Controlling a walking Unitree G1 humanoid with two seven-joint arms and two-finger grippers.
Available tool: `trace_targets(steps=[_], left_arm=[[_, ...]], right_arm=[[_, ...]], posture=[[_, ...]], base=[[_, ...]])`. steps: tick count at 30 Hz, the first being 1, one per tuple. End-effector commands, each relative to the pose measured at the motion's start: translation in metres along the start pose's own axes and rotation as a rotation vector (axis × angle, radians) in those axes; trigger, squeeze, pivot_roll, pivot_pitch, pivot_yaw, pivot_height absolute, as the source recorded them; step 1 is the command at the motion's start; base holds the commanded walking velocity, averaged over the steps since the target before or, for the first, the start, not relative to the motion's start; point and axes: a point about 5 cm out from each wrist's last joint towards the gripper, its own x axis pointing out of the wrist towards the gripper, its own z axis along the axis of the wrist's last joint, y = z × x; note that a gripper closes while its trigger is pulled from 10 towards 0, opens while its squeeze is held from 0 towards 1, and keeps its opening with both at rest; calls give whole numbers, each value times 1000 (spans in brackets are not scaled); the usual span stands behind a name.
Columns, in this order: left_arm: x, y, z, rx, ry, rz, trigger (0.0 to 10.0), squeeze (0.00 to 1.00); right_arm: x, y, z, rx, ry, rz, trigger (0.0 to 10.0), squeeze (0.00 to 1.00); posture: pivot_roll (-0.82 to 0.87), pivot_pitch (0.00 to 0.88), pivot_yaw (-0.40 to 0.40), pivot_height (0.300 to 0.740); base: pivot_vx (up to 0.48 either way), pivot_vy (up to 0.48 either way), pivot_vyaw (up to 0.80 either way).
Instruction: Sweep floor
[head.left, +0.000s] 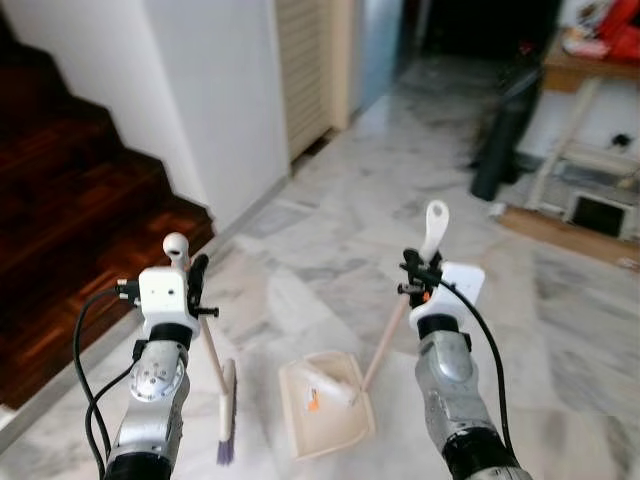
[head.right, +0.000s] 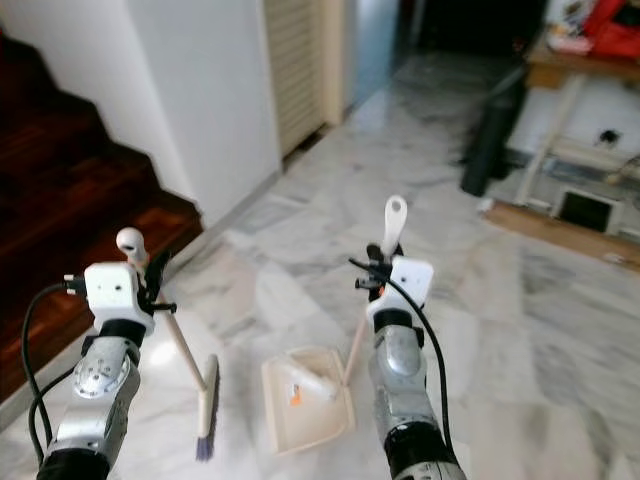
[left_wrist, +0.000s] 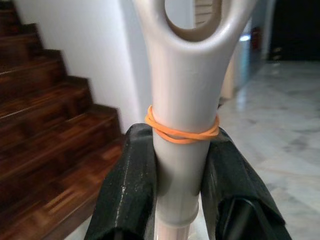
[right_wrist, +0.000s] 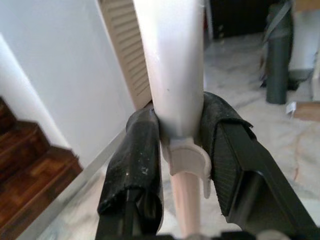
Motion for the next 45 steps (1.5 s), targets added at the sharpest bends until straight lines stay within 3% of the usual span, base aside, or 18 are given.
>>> trace_targets(steps=[1, 12, 20, 45], left_arm=[[5, 0, 10, 5, -52, 8, 10000, 0], [5, -3, 9, -3, -52, 5, 10000, 0], [3, -3, 8, -28, -44, 24, 10000, 0], [5, -4, 9, -30, -49, 23, 10000, 0]], right_arm=[[6, 7, 12, 19, -52, 18, 10000, 0], [8, 5, 14, 19, -53, 22, 10000, 0], [9, 4, 14, 24, -45, 26, 10000, 0], [10, 4, 18, 17, -65, 21, 10000, 0]], posture=[[50, 0, 25, 740], [47, 0, 17, 740], [48, 0, 6, 740], [51, 0, 9, 740]], base=[[0, 0, 800], [0, 0, 749], [0, 0, 0], [0, 324, 257]])
